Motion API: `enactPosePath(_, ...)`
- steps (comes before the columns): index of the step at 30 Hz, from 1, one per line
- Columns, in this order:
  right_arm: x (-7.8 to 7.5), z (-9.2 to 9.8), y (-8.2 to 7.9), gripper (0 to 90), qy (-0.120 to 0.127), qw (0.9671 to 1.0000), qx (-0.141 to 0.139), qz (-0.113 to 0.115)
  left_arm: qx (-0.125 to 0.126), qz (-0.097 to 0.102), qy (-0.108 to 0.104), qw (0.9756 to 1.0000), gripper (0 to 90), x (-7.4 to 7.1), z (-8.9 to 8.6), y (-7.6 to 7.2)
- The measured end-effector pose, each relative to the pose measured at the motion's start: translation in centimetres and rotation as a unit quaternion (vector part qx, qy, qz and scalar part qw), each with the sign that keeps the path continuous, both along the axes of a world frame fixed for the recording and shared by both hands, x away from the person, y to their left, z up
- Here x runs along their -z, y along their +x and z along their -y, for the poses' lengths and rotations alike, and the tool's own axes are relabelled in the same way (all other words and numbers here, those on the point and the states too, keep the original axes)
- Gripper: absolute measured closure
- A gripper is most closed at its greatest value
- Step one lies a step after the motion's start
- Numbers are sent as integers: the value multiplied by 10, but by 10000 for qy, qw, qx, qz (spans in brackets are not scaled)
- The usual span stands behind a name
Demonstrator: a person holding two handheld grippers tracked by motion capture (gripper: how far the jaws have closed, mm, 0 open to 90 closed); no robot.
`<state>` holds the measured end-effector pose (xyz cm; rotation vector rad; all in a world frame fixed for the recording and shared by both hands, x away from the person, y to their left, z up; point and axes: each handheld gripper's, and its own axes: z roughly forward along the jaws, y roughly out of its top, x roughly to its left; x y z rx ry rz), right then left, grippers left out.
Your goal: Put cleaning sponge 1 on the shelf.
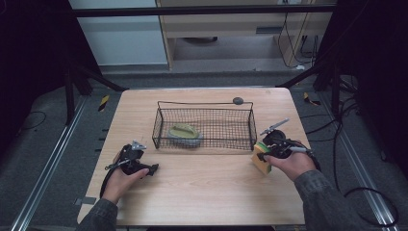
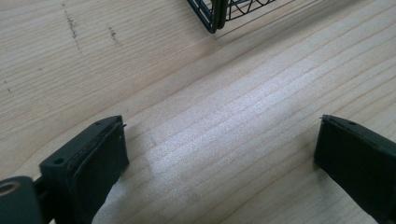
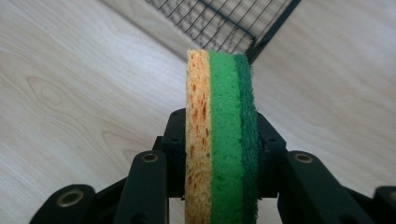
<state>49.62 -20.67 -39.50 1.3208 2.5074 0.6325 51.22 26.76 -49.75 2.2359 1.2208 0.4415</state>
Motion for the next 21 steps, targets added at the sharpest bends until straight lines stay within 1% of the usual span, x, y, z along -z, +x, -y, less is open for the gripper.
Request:
enactPosePath(1,-6,5,1,646,63,9999,-16,120,4,17,-13,10000,0,0,0,0)
enactPosePath(2,-9,9,1,646,43,9999,-3,160,30,70,-69,9999,0,2,-1,-1)
enactPosePath(5,-17,17,5,646,25,9996,8,276,53,192,-144,9997,0,4,-3,-2)
enactPosePath(12,-36,28,18,646,31,9985,99,536,35,377,-250,9990,0,7,-4,-3)
enactPosePath(14,-41,31,23,646,20,9980,116,620,44,409,-265,9988,0,8,-5,-3)
enactPosePath(21,-56,36,35,646,145,9961,180,855,41,456,-317,9984,0,9,-5,-3)
